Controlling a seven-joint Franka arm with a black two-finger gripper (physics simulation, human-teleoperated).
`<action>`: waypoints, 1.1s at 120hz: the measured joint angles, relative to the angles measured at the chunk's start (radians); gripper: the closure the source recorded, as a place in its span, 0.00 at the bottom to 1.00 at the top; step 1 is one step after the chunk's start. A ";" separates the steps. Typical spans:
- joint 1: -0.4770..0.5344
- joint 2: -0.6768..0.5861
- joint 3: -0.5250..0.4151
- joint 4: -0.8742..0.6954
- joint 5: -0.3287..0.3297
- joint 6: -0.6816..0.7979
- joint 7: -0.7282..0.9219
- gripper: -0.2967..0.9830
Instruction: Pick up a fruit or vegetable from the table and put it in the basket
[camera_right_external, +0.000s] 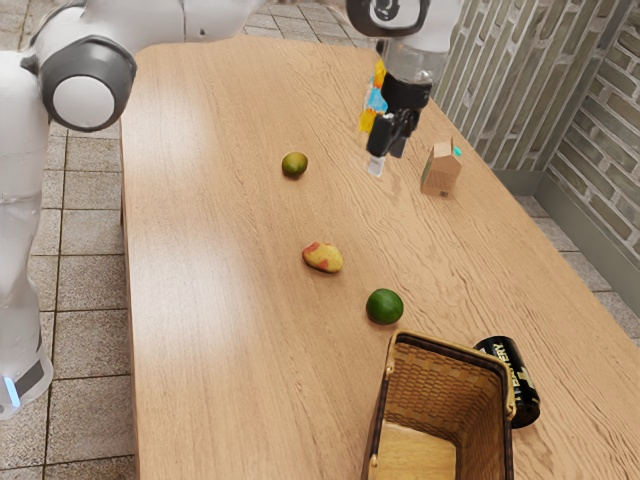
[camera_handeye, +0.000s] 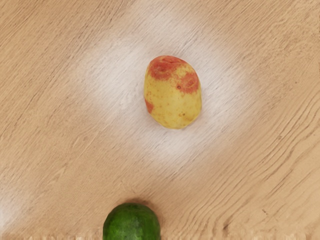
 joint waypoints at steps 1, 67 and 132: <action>0.002 0.009 0.001 0.003 -0.005 0.003 0.010 0.23; 0.020 -0.066 -0.089 -0.401 -0.181 0.370 0.484 0.23; 0.038 -0.153 -0.132 -0.596 -0.140 0.550 0.801 0.24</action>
